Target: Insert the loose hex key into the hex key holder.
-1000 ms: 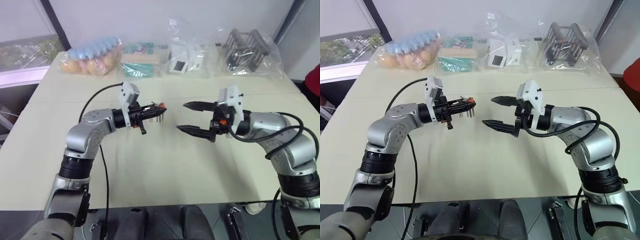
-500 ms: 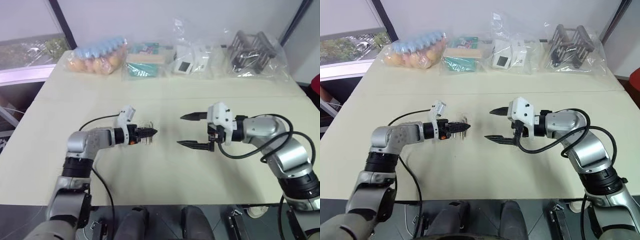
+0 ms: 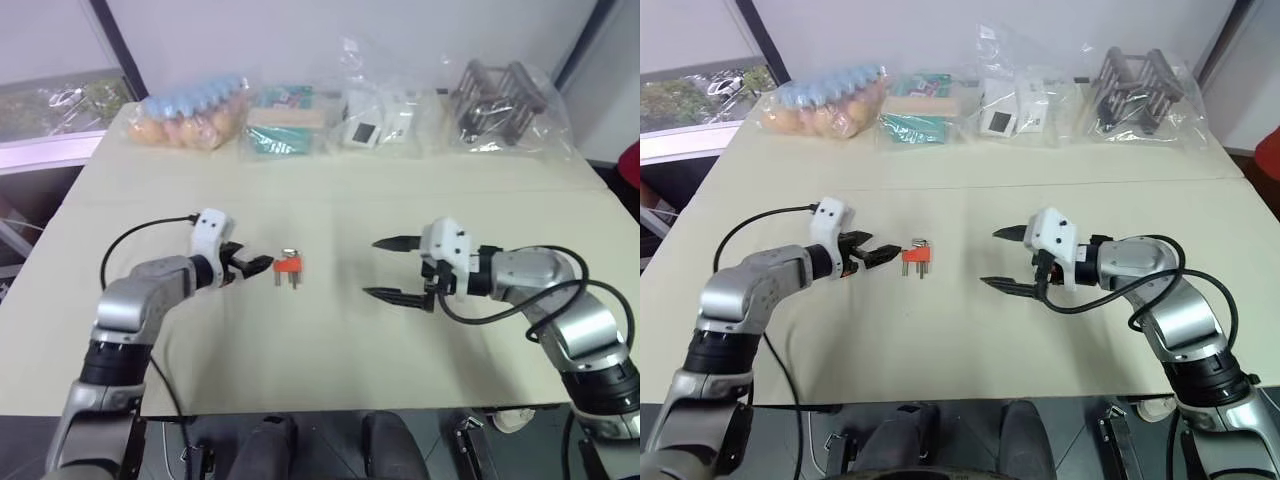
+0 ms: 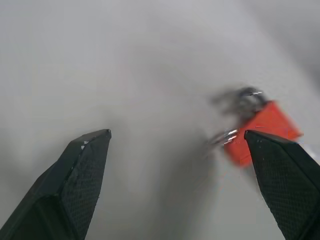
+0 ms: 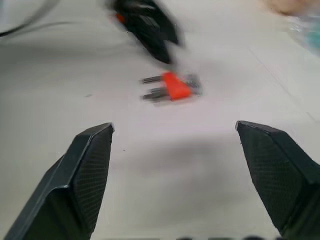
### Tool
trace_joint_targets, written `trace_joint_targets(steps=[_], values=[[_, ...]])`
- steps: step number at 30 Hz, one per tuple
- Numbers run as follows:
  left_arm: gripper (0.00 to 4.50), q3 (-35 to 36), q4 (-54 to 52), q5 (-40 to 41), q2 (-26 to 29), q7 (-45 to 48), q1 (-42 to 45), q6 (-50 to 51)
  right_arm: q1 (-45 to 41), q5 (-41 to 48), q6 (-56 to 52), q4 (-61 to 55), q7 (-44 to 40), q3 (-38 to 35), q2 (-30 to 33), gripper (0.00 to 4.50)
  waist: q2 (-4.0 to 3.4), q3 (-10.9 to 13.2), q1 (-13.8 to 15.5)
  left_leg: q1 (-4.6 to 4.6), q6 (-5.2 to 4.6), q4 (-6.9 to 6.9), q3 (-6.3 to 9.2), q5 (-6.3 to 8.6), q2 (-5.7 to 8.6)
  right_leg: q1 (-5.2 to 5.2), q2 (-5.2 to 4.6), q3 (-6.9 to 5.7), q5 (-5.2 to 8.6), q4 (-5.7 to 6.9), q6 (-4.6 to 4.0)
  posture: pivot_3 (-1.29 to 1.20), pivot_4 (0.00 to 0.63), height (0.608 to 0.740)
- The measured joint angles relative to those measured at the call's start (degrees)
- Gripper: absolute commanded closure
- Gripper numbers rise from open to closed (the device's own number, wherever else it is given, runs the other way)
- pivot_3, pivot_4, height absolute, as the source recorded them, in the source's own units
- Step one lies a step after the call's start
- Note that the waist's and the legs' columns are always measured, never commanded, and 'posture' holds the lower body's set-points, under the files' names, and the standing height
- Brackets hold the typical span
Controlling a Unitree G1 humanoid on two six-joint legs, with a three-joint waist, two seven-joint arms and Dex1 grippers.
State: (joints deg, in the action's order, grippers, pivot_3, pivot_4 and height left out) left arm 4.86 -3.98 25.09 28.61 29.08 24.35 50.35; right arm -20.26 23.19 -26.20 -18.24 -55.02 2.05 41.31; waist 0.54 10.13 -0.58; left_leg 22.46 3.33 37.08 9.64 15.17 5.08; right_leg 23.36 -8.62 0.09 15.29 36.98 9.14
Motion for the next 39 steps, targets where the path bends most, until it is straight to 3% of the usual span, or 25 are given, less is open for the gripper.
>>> trace_joint_targets(steps=[4, 7, 15, 24, 30, 33, 39], values=[[0.05, 5.3, -4.3, 1.3, -1.9, -1.2, -4.0, -5.1, 1.9, 2.4, -0.2, -0.1, 8.7, -6.0, -8.0, 0.41, 0.04, 0.0, 0.5, 0.0, 0.0, 0.04, 0.0, 0.0, 0.02, -0.03, -0.02, 0.0, -0.01, 0.0, -0.01, 0.0, 0.15, 0.74], [0.05, 10.0, -7.7, 1.5, -5.8, -2.1, -7.8, -14.9, 4.2, 0.8, 4.8, 1.2, 21.6, -11.6, -19.0, 0.41, 0.02, 0.0, 0.8, 0.01, 0.05, -0.02, -0.02, -0.02, 0.0, 0.05, -0.01, 0.02, -0.01, 0.01, -0.02, 0.0, 0.15, 0.74], [0.05, 14.7, -12.1, 6.6, -9.1, -5.6, -9.8, -17.9, 6.4, -0.6, 7.4, 1.3, 33.4, -12.5, -26.4, 0.41, -0.01, 0.0, 0.8, -0.02, 0.04, -0.01, -0.01, -0.01, 0.01, 0.01, 0.02, 0.03, -0.02, 0.03, -0.03, 0.0, 0.15, 0.74], [0.05, 14.1, -15.2, 5.2, -6.8, -6.7, -14.3, -19.0, 9.4, -4.9, 11.1, 0.3, 35.8, -8.9, -27.3, 0.41, -0.03, 0.0, -0.2, -0.05, 0.03, -0.07, -0.02, -0.01, 0.01, 0.02, 0.03, 0.03, -0.01, 0.05, -0.03, 0.0, 0.15, 0.74], [0.05, 10.3, -24.8, 2.0, -9.5, -11.8, -19.8, -20.4, 13.3, -0.4, 11.2, -1.6, 34.0, -14.3, -24.4, 0.41, -0.03, 0.0, 0.3, -0.05, 0.0, -0.06, 0.0, 0.01, 0.03, -0.09, 0.02, 0.03, -0.01, -0.04, -0.03, 0.0, 0.15, 0.74], [0.05, 7.9, -26.3, -2.2, -10.6, -15.4, -20.2, -22.0, 16.2, 3.5, 10.0, -3.3, 32.7, -18.0, -22.6, 0.41, -0.04, 0.0, 0.4, -0.09, -0.01, -0.08, -0.01, 0.02, 0.02, -0.12, 0.04, 0.03, -0.01, -0.04, -0.04, 0.0, 0.15, 0.74], [0.05, 7.7, -26.7, -1.8, -11.4, -15.4, -20.3, -22.5, 21.8, 4.6, 9.0, -6.3, 31.4, -19.3, -19.8, 0.41, -0.09, 0.0, -0.1, -0.09, -0.05, -0.11, -0.04, 0.03, 0.0, -0.08, 0.04, 0.03, 0.0, -0.03, -0.03, 0.0, 0.15, 0.74]])
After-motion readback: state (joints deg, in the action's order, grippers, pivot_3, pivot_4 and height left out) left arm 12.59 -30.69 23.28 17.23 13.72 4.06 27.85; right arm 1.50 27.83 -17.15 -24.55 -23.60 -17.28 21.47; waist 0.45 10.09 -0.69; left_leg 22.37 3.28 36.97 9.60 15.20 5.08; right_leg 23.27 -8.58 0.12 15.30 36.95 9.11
